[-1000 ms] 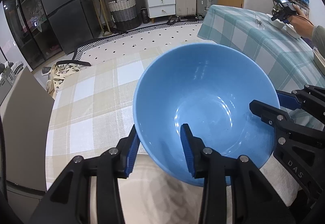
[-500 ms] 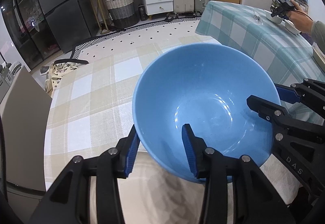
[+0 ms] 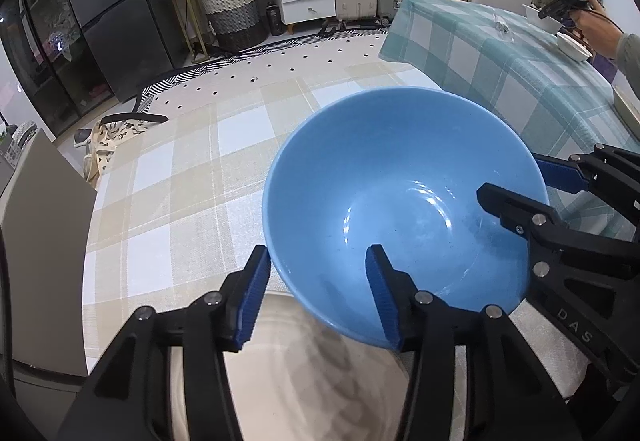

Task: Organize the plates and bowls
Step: 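Settle the light blue bowl inside the dark bowl and open both grippers, then close both grippers on the rim of the nested blue bowls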

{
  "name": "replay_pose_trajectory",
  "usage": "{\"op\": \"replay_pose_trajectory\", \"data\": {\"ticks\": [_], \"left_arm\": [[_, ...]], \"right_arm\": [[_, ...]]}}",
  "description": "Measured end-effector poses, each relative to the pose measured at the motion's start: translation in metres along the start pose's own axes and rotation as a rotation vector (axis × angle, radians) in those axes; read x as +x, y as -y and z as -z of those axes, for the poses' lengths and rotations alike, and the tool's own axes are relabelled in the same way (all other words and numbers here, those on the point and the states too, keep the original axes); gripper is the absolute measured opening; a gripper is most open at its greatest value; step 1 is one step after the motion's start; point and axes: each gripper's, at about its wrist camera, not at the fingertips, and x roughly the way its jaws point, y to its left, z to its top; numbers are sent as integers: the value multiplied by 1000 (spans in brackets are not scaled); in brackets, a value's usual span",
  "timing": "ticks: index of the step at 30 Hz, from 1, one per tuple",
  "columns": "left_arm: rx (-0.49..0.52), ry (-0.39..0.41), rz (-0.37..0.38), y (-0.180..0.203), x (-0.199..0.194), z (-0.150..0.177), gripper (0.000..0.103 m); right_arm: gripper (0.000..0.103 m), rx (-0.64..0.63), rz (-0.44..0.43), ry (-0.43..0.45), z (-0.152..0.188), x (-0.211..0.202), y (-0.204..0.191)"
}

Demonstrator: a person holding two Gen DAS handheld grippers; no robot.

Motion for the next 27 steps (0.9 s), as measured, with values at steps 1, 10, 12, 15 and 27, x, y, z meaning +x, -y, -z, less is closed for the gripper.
{"op": "replay_pose_trajectory", "data": {"ticks": [1,10,12,15,27], "left_arm": [[1,2,4,0,-1,0,54],[-11,13,48,-4,-8,-1,62],[-28,13,61,-9,-11,-1,68],[-63,20,89,-19,-16,-1,83],[-204,51,152,-61,-26,-2,103]], "right_arm": [[37,-2,-2,0,0,1,0],[50,15,-40,19,1,-3,6],[62,21,-52,38,-1,-8,7],[82,43,-64,73,-2,-18,13],[101,158,-89,111,-4,-32,40]]}}
